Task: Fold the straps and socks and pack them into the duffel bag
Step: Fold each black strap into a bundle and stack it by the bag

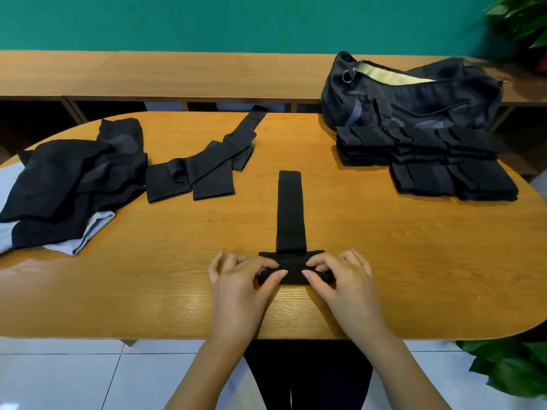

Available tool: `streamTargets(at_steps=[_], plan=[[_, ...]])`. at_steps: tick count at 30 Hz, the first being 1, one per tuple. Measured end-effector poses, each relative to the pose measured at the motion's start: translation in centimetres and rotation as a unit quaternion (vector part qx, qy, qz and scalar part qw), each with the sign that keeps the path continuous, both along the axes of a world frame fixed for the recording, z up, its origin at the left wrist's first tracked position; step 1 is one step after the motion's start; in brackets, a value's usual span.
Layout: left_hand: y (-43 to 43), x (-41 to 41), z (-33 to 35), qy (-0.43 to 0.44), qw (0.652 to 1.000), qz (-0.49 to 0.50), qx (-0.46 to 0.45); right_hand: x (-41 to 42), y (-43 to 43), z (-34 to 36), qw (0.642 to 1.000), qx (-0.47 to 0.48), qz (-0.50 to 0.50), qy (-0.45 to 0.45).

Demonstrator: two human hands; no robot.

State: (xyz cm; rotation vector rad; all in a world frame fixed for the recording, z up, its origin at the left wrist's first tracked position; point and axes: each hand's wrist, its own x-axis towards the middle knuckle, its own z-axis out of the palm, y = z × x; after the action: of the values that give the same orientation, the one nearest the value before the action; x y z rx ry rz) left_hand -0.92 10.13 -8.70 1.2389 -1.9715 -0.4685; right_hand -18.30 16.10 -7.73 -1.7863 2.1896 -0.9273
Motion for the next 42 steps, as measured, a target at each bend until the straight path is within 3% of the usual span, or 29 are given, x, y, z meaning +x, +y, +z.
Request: streamTargets(at_steps=[12,18,23,31,39,42], plan=[[-0.5,0.0,0.2,-0.001,0.999,0.004,0.043,-0.7,-0.3,0.4,1.0,-0.019,0.015,0.015],[-0.3,0.8,-0.2,-0.047,0.996,-0.08,0.013,-0.6,0.2,0.1,0.998,-0.033,0.033,0.029],[-0.3,0.6,0.0,-0.052,0.996,-0.078,-0.01,-0.4,0.3,0.7,0.993,-0.099,0.021,0.064],[-0.2,0.6,0.2,-0.042,0.997,-0.058,-0.008,-0.8,0.0,0.0,0.997,-0.064,-0.002,0.037],[-0.4,0.9,0.1,-0.037,0.997,-0.062,0.018,-0.7,-0.1,0.8,0.998,0.005,-0.001,-0.067],[-0.5,0.8,0.2,-0.028,0.997,-0.062,0.022,-0.6,0.1,1.2,1.0,-0.014,0.01,-0.017]])
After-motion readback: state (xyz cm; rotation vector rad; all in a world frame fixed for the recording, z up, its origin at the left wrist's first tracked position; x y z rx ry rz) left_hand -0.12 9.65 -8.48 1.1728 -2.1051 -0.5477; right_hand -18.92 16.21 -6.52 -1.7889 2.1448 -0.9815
